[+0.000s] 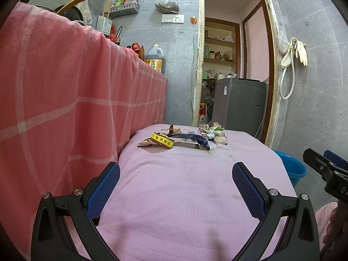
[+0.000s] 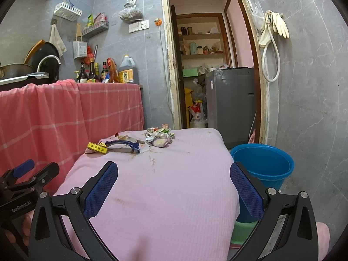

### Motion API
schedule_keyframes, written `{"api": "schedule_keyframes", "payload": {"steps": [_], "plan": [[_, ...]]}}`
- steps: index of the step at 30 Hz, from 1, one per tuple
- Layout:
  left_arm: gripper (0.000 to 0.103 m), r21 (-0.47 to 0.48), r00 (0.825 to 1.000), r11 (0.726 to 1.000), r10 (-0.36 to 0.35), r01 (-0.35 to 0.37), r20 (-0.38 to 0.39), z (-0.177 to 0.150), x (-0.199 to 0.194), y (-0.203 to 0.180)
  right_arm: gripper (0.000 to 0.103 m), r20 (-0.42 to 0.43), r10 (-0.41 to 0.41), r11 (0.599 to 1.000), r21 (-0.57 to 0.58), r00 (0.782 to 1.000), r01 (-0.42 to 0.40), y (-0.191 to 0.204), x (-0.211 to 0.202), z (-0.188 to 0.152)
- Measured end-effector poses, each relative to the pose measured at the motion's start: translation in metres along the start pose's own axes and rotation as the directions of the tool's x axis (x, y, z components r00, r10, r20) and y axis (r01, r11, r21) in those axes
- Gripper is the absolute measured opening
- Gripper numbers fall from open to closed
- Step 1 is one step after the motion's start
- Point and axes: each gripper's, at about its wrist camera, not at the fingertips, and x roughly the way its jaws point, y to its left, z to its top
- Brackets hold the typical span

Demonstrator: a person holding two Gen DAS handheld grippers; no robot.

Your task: Collect trash

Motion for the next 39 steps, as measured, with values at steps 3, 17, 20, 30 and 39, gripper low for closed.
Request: {"api": "schedule_keyframes", "payload": {"steps": [3, 17, 20, 30, 39], "plan": [[0.101, -0.001, 1.000, 1.000, 0.000, 0.000, -0.001, -0.0008, -0.0001, 0.0010, 0.103, -0.001, 0.001, 1.000, 0.001, 1.000, -0.001, -0.0003, 0.0001, -0.0002], [0.101, -0.002, 1.000, 1.000, 0.001, -0.001, -0.004, -0.0022, 0.0010, 0.0024, 0.103, -0.002, 0.000, 1.000, 0.003, 1.000, 0.000, -0.0010, 0.0002, 0.0004], [0.101, -0.003, 1.000, 1.000, 0.000, 0.000, -0.004, -0.0024, 0.0012, 0.0027, 0.103, 0.000, -0.001, 1.000, 0.005, 1.000, 0.001, -0.0007, 0.0001, -0.0007], [0.101, -0.003, 1.000, 1.000, 0.001, -0.001, -0.005, -0.0032, 0.0015, 0.0025, 0.103, 0.001, -0.001, 1.000, 0.008, 1.000, 0.001, -0.0011, -0.0003, -0.0009], [0.101, -0.005, 1.000, 1.000, 0.000, 0.000, -0.006, -0.0033, 0.0017, 0.0024, 0.103, 0.001, 0.001, 1.000, 0.020, 1.000, -0.001, -0.0044, -0.0012, 0.0005]]}}
